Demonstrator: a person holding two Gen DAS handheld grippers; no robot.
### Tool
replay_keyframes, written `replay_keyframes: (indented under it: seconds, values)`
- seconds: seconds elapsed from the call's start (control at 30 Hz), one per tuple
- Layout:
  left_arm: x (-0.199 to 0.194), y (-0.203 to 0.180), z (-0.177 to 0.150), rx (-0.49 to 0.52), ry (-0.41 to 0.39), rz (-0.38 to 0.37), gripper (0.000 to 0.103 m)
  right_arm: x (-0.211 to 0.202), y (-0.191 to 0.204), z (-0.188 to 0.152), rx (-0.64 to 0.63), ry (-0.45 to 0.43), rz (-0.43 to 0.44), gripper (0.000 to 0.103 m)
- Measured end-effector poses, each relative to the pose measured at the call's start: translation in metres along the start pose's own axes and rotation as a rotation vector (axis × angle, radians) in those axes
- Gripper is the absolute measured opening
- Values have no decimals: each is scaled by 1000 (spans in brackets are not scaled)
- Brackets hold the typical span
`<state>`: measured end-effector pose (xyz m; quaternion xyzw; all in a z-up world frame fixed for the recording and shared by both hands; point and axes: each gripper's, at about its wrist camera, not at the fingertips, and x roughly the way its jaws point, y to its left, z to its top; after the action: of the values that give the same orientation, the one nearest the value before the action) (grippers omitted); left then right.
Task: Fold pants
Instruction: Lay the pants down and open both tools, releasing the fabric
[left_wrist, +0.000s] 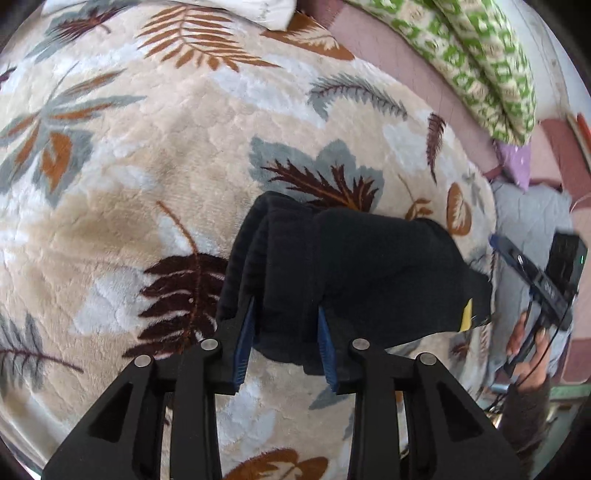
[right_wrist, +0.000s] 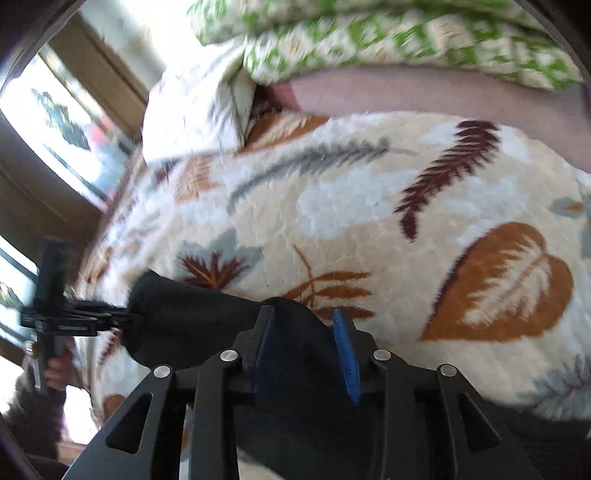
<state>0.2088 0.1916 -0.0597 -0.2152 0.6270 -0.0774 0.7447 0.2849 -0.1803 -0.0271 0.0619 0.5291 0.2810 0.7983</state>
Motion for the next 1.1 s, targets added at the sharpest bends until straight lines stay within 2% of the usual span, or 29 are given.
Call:
replay_keyframes:
  seconds: [0.07,0.1,0.13,0.17,0.2,0.27,0.33,0.5,0.57,0.63,0.7,0.83,0.9,1.0,1.1]
  values:
    - [-8,-3,-3,-4,-23,35,33,-34,-10,-9,73,-53,17,41]
    - [-12,-7,-5,6,-43,103,42,-52,-16,-14,110,-79,26,42]
    - [-10,-13,-4,17,-56,185,57,-69,-25,-21,152,-100,33,44]
    - [-7,-13,-2,12,-60,254,65,-87,-35,-32,194,-122,28,46]
    - [-5,-9,-4,-4,-56,244,67,-102,-44,-42,228,-140,13,48]
    - [-2,0,-3,-75,-32,150,67,-132,-65,-66,294,-166,-32,53]
    - [-10,4,-5,-132,-61,91,66,-155,-87,-92,364,-180,-71,53]
    - [-44,-15,-21,-121,-150,37,66,-203,-126,-148,480,-232,-78,53]
    - [-44,-44,-30,-62,-146,20,66,-212,-139,-163,519,-244,-72,53]
    - [-39,-84,-44,37,-142,65,66,-217,-150,-175,554,-256,-60,53]
    - [-19,-129,-62,114,-100,14,66,-214,-159,-182,592,-267,-55,53]
    - [37,-210,-90,200,16,-49,66,-210,-175,-193,669,-283,-22,55]
    - [66,-248,-105,201,81,-90,66,-204,-182,-196,685,-266,-31,55]
    - [107,-289,-120,145,169,-164,66,-197,-198,-199,710,-252,-39,56]
    - [141,-321,-130,74,204,-185,66,-189,-212,-195,703,-245,-40,56]
